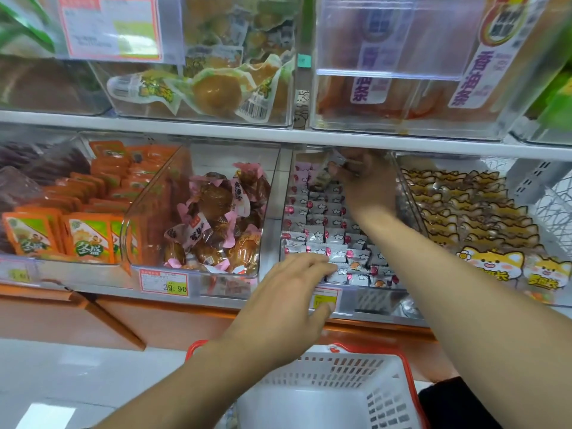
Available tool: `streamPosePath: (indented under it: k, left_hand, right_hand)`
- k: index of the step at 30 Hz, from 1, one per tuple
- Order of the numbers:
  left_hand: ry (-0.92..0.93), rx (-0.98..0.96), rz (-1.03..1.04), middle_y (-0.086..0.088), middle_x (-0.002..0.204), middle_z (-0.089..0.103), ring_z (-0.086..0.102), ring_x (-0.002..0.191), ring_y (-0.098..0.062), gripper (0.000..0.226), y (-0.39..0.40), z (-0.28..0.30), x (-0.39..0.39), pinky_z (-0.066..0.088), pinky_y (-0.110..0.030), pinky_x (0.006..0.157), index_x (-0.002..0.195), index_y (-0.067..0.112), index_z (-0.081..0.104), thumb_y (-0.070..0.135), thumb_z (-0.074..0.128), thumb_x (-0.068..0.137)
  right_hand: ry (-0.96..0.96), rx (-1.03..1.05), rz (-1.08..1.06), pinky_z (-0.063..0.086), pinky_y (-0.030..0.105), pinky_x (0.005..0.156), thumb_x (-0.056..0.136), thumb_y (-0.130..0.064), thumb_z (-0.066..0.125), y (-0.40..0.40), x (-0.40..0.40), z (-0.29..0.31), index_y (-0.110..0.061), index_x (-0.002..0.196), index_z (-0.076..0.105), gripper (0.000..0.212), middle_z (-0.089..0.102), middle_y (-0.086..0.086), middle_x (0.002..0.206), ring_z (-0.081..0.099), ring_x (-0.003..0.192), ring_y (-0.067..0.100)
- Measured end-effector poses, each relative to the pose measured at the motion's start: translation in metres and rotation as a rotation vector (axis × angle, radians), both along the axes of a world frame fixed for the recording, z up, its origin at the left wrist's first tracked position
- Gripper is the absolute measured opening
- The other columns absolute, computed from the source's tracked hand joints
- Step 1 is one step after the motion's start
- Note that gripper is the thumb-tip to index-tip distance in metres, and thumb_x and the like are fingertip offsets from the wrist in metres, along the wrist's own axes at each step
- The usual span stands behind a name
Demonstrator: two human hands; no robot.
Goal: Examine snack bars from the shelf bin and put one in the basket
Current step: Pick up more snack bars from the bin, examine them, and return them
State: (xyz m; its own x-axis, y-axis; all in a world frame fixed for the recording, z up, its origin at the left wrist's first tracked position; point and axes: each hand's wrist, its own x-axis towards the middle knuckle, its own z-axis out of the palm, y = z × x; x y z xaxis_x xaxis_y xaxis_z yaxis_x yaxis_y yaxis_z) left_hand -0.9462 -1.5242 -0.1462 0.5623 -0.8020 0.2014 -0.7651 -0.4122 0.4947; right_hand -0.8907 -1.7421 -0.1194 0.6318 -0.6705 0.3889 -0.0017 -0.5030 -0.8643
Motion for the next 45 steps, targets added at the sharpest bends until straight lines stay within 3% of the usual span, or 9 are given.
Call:
streamPosePath:
  k: [5,11,17,21,27,32,37,41,45]
  left_hand:
    - [-0.018,0.017,-0.007,0.021,0.149,0.036,0.022,0.136,0.003,0.055,-0.003,-0.006,-0.002,0.004,-0.008,0.103,0.146,0.036,0.044,0.044,0.061,0.095]
    - [-0.032,0.035,-0.024,0.020,0.149,0.034,0.020,0.136,0.002,0.055,-0.003,-0.008,-0.001,0.001,-0.005,0.100,0.145,0.036,0.044,0.045,0.061,0.094]
    - [-0.041,0.038,-0.027,0.016,0.153,0.032,0.021,0.142,-0.004,0.052,-0.001,-0.009,-0.003,0.009,-0.020,0.111,0.146,0.034,0.044,0.041,0.059,0.097]
    - [-0.058,0.044,-0.039,0.014,0.155,0.031,0.020,0.144,-0.006,0.054,0.001,-0.009,-0.003,0.005,-0.020,0.111,0.147,0.033,0.042,0.038,0.059,0.096]
    - [-0.058,0.040,-0.068,0.015,0.157,0.028,0.015,0.145,-0.004,0.054,0.004,-0.009,-0.001,-0.007,-0.010,0.106,0.146,0.033,0.042,0.037,0.059,0.095]
    - [-0.007,-0.010,-0.069,0.023,0.155,0.026,0.010,0.141,0.009,0.062,0.006,-0.004,-0.002,-0.010,0.002,0.100,0.150,0.040,0.031,0.035,0.061,0.095]
    - [0.245,-0.251,0.110,0.034,0.129,0.048,0.039,0.119,0.022,0.057,0.008,0.004,-0.009,0.031,0.005,0.089,0.138,0.051,0.039,0.031,0.067,0.093]
    - [0.668,-0.585,0.384,0.018,0.101,0.068,0.065,0.089,0.001,0.033,0.006,0.015,-0.003,0.053,-0.017,0.077,0.116,0.049,0.052,0.030,0.067,0.094]
    - [0.823,-0.664,0.458,0.009,0.093,0.076,0.073,0.082,-0.009,0.019,0.013,0.020,0.004,0.062,-0.032,0.077,0.115,0.035,0.066,0.033,0.060,0.097]
  right_hand:
    - [0.134,-0.240,0.137,0.045,0.013,0.078,0.094,-0.015,0.069,-0.004,0.009,-0.011,-0.027,0.090,0.058,0.017,0.064,-0.023,0.092,0.061,0.087,-0.006]
    - [0.549,-0.584,0.206,0.049,0.045,0.102,0.100,-0.013,0.059,-0.011,0.015,-0.020,-0.016,0.107,0.074,0.017,0.072,0.006,0.118,0.064,0.111,0.026]
    - [0.356,-0.533,0.017,0.052,0.043,0.097,0.097,-0.008,0.056,-0.014,0.011,-0.008,-0.017,0.099,0.077,0.023,0.076,0.003,0.103,0.068,0.099,0.022]
    - [0.573,-0.638,0.003,0.044,0.045,0.106,0.099,-0.015,0.051,-0.015,0.009,-0.010,-0.021,0.101,0.078,0.028,0.075,0.004,0.110,0.063,0.112,0.028]
    - [0.445,-0.506,0.008,0.051,0.043,0.095,0.093,0.001,0.053,-0.005,0.008,-0.008,-0.017,0.081,0.071,0.028,0.074,-0.001,0.095,0.065,0.101,0.025]
    - [0.218,-0.365,-0.227,0.048,0.036,0.095,0.103,-0.011,0.048,-0.011,0.010,0.011,0.002,0.109,0.067,0.023,0.069,0.019,0.113,0.063,0.108,0.034]
    - [-0.109,0.034,-0.221,0.039,0.013,0.065,0.101,-0.007,0.053,0.016,-0.026,0.014,-0.011,0.104,0.056,0.006,0.063,0.001,0.096,0.061,0.088,0.015]
    - [-0.215,0.277,-0.110,0.048,0.016,0.074,0.102,-0.017,0.056,0.049,-0.067,0.010,-0.031,0.095,0.055,0.016,0.070,-0.012,0.093,0.064,0.086,-0.003]
    - [-0.118,0.537,0.080,0.055,0.030,0.084,0.101,-0.022,0.058,0.073,-0.103,0.010,-0.025,0.096,0.063,0.007,0.076,-0.003,0.096,0.070,0.095,0.011]
